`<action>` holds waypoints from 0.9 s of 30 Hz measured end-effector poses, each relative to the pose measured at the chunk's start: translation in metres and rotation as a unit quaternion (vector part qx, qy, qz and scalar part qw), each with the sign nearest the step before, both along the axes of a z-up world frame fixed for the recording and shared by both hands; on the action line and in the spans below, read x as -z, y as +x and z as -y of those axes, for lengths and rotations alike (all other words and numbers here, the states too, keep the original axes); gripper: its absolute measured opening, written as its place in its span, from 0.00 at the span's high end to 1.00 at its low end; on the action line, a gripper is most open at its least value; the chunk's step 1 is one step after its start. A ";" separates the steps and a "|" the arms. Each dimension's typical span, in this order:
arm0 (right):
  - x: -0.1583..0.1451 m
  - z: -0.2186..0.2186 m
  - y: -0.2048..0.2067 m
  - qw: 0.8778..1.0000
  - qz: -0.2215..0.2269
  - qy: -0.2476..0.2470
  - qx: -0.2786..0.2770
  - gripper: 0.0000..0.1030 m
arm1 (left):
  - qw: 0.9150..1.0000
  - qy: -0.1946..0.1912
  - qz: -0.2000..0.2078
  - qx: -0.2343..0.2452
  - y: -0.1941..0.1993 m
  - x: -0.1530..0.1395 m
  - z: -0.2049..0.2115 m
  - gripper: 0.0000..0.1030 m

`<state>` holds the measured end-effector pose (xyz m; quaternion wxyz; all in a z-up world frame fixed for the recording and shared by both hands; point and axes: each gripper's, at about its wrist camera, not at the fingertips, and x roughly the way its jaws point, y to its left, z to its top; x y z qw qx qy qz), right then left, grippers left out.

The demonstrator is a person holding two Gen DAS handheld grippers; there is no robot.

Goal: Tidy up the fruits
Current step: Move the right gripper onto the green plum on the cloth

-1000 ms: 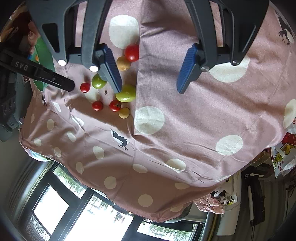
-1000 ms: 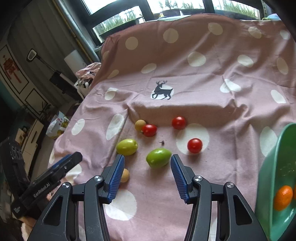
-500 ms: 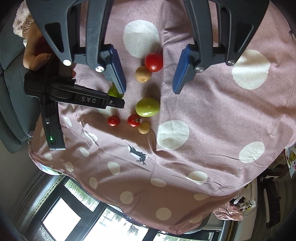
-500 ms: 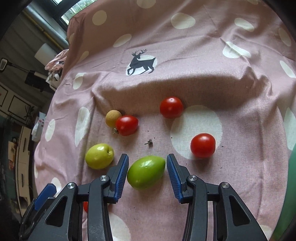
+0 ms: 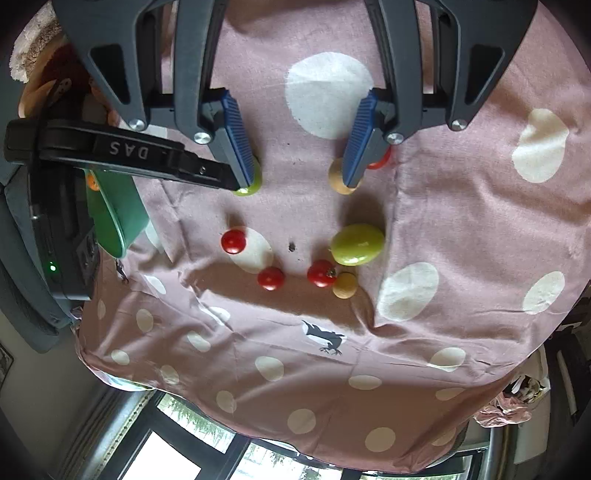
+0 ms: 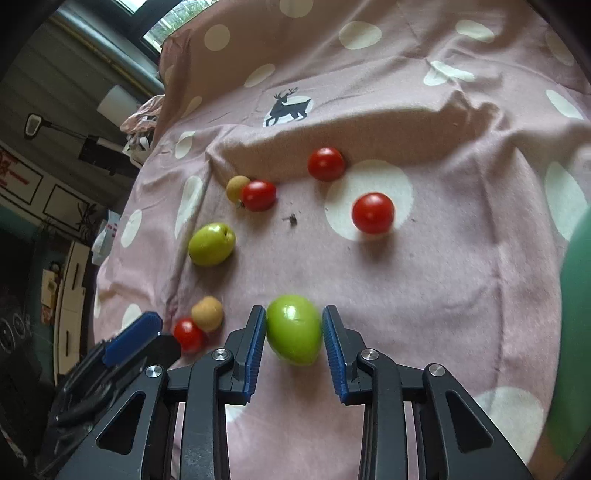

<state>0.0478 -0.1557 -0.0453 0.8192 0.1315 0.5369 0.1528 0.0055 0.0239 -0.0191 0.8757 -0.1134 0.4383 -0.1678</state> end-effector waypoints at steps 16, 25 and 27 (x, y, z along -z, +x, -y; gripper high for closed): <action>0.002 0.022 -0.003 0.999 0.018 0.048 0.007 0.73 | 0.998 0.000 -0.037 0.051 0.007 0.023 0.038 0.57; 0.005 0.015 0.011 0.998 0.011 0.057 -0.002 0.73 | 0.996 -0.009 -0.052 0.071 0.023 0.033 0.048 0.60; 0.007 0.017 0.012 0.998 0.008 0.065 -0.002 0.73 | 0.996 -0.016 -0.056 0.070 0.026 0.033 0.048 0.60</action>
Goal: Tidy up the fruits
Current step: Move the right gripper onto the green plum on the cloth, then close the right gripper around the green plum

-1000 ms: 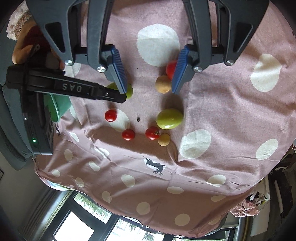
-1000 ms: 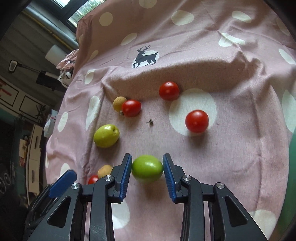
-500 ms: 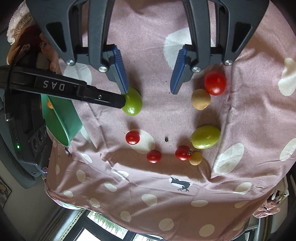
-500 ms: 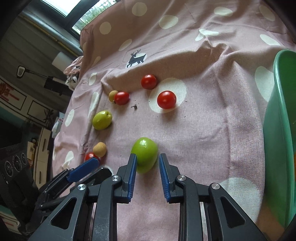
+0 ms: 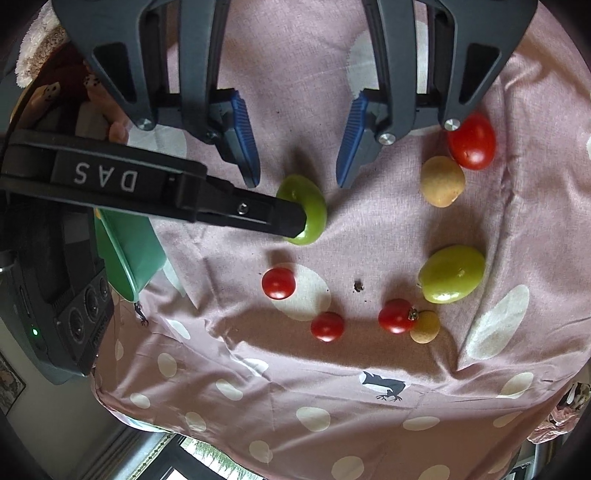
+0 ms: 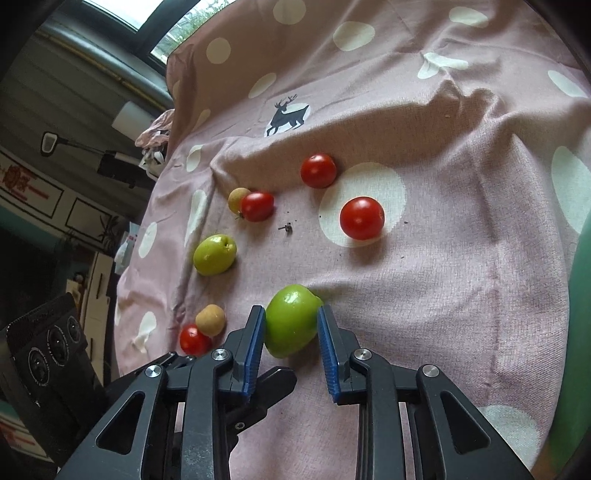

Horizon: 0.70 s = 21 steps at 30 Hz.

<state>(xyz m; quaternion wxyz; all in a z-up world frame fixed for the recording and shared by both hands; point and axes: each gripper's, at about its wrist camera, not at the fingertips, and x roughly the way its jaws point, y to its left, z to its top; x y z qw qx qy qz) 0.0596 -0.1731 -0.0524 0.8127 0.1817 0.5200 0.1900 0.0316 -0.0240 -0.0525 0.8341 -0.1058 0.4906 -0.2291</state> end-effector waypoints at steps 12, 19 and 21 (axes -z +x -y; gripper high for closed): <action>-0.008 0.007 0.001 1.000 -0.008 -0.017 0.012 0.73 | 1.000 -0.001 0.008 0.004 0.002 -0.006 0.003 0.60; -0.001 0.000 0.015 1.000 -0.010 -0.012 0.008 0.70 | 1.000 0.008 0.001 -0.007 0.009 0.001 0.001 0.60; 0.001 0.001 0.014 1.000 -0.018 0.001 0.005 0.70 | 1.000 0.006 -0.004 -0.004 0.010 0.003 0.001 0.60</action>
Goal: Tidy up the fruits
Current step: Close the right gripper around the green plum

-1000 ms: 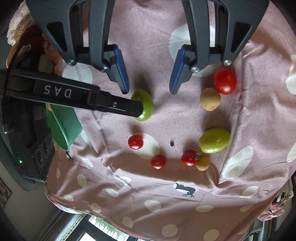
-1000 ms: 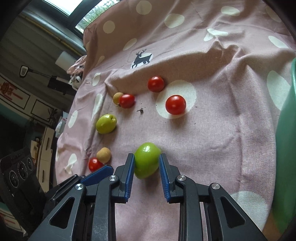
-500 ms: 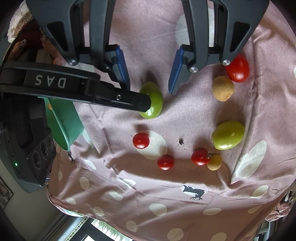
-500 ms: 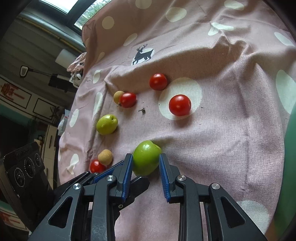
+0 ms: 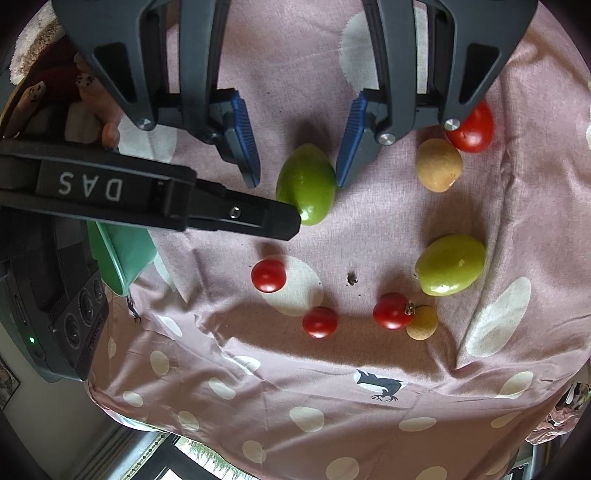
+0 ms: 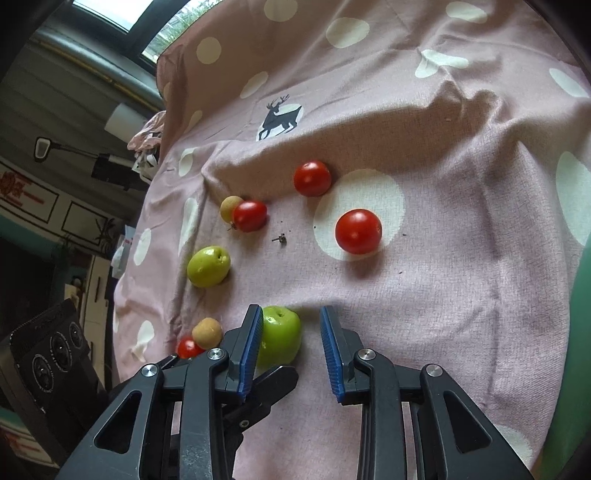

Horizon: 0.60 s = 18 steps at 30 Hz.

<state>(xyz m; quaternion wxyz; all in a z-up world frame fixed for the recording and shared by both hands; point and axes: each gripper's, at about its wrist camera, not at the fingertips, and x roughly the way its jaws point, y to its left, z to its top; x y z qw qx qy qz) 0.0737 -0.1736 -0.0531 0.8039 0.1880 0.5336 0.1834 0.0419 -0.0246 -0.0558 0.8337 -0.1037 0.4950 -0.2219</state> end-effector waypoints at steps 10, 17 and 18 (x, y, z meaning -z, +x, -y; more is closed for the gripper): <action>0.018 0.039 -0.007 0.995 -0.051 0.069 0.050 0.70 | 1.000 0.006 -0.002 0.017 -0.004 0.005 0.011 0.63; 0.014 0.036 -0.017 0.997 -0.050 0.039 0.045 0.70 | 1.000 0.006 0.000 0.017 -0.007 0.003 0.011 0.63; 0.013 0.036 -0.018 0.997 -0.049 0.036 0.044 0.70 | 1.000 0.007 0.000 0.018 -0.007 0.003 0.011 0.63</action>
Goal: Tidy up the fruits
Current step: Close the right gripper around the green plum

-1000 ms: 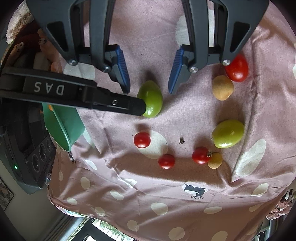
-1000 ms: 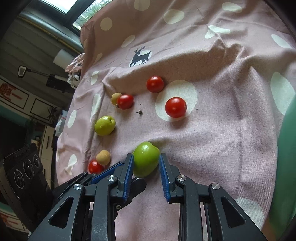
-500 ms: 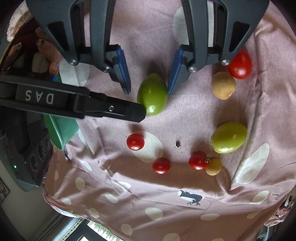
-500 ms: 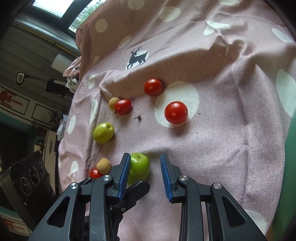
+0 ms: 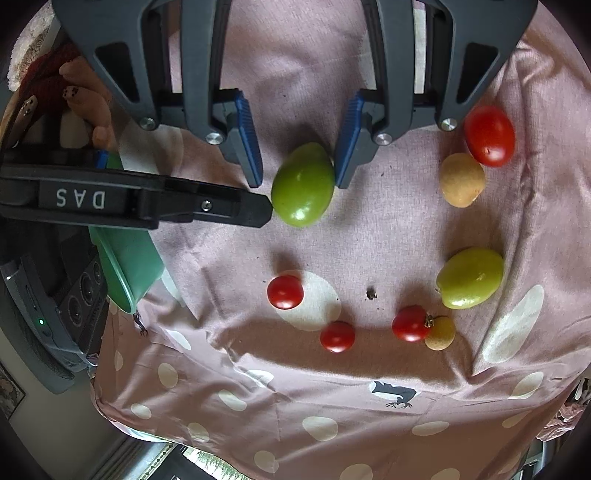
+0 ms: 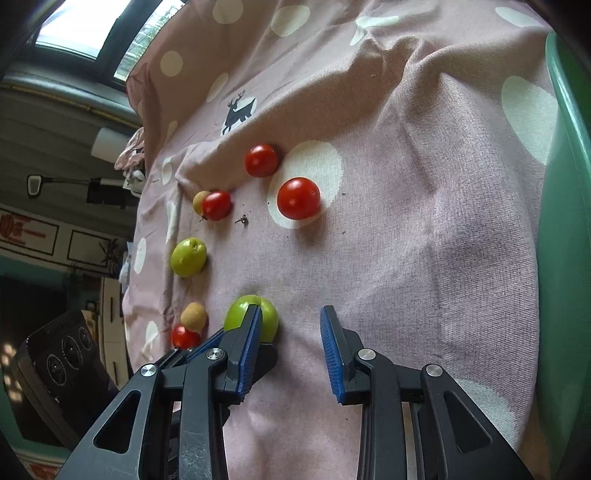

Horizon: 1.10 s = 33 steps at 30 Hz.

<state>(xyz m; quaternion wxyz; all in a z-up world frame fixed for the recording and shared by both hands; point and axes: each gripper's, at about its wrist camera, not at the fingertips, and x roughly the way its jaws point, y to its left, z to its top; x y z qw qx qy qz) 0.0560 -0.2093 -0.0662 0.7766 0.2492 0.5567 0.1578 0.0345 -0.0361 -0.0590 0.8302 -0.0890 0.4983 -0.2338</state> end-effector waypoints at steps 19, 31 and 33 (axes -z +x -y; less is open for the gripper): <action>-0.010 -0.036 0.011 0.998 0.035 -0.031 -0.037 0.69 | 1.000 -0.002 0.003 -0.024 0.005 0.003 -0.001 0.66; -0.007 -0.038 0.004 0.998 0.037 -0.044 -0.036 0.61 | 1.000 0.001 0.012 -0.026 0.001 0.001 0.006 0.66; -0.009 -0.037 0.001 0.997 0.045 -0.044 -0.034 0.61 | 0.999 0.000 0.018 -0.028 -0.002 -0.004 0.006 0.66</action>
